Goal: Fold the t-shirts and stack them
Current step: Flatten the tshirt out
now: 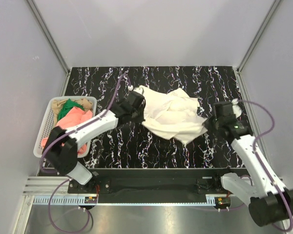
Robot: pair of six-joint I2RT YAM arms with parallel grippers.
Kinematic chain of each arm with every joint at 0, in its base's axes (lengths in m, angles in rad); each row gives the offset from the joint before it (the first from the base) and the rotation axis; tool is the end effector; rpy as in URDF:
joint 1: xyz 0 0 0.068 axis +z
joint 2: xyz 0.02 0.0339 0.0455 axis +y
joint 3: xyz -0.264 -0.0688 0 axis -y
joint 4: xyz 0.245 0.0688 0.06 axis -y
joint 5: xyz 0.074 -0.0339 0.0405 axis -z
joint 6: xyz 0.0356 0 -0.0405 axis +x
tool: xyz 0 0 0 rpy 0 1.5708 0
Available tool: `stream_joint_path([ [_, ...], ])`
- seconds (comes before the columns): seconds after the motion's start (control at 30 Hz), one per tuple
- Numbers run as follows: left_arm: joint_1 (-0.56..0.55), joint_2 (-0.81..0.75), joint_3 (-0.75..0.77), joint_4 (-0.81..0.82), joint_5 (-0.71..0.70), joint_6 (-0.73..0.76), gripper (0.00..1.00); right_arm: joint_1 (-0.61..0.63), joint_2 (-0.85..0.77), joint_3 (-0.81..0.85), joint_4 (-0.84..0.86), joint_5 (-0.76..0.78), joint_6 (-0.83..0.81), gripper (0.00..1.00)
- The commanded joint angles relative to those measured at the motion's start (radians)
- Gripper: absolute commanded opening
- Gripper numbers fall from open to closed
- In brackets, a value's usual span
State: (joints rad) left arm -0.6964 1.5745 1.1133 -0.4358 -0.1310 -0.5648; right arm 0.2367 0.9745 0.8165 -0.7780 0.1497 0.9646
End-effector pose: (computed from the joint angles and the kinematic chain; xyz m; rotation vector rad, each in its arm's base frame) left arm 0.2602 -0.2115 0.2368 0.1069 2.4947 -0.3833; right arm 0.1839 0.0389 0.2647 0.9546 2.3317 0.3118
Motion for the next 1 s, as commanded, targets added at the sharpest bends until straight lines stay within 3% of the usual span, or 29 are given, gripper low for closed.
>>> stream_joint_path([
  [0.0,-0.008,-0.163,0.166,-0.056,-0.074,0.08,0.0,0.006,-0.089,0.234,-0.138,0.182,-0.135,0.0],
  [0.27,-0.067,-0.286,0.416,-0.219,-0.085,0.1,0.0,0.006,-0.24,0.479,-0.233,0.157,-0.162,0.0],
  [0.43,-0.065,-0.242,0.461,-0.282,-0.1,0.135,0.0,0.006,-0.192,0.472,-0.181,0.1,-0.164,0.0],
  [0.57,0.041,-0.092,0.435,-0.274,0.048,0.149,0.0,0.006,-0.087,0.341,-0.097,0.062,-0.17,0.0],
  [0.77,0.057,0.198,0.428,-0.236,0.125,0.233,0.0,0.004,0.101,0.162,0.11,0.047,-0.196,0.05],
  [0.87,0.063,0.322,0.479,-0.209,0.189,0.23,0.12,-0.013,0.229,0.196,0.177,0.071,-0.245,0.14],
  [0.93,0.074,0.37,0.549,-0.211,0.221,0.212,0.19,-0.029,0.342,0.237,0.183,0.097,-0.291,0.27],
  [0.97,0.086,0.396,0.568,-0.213,0.22,0.189,0.36,-0.04,0.38,0.277,0.18,0.106,-0.303,0.31],
])
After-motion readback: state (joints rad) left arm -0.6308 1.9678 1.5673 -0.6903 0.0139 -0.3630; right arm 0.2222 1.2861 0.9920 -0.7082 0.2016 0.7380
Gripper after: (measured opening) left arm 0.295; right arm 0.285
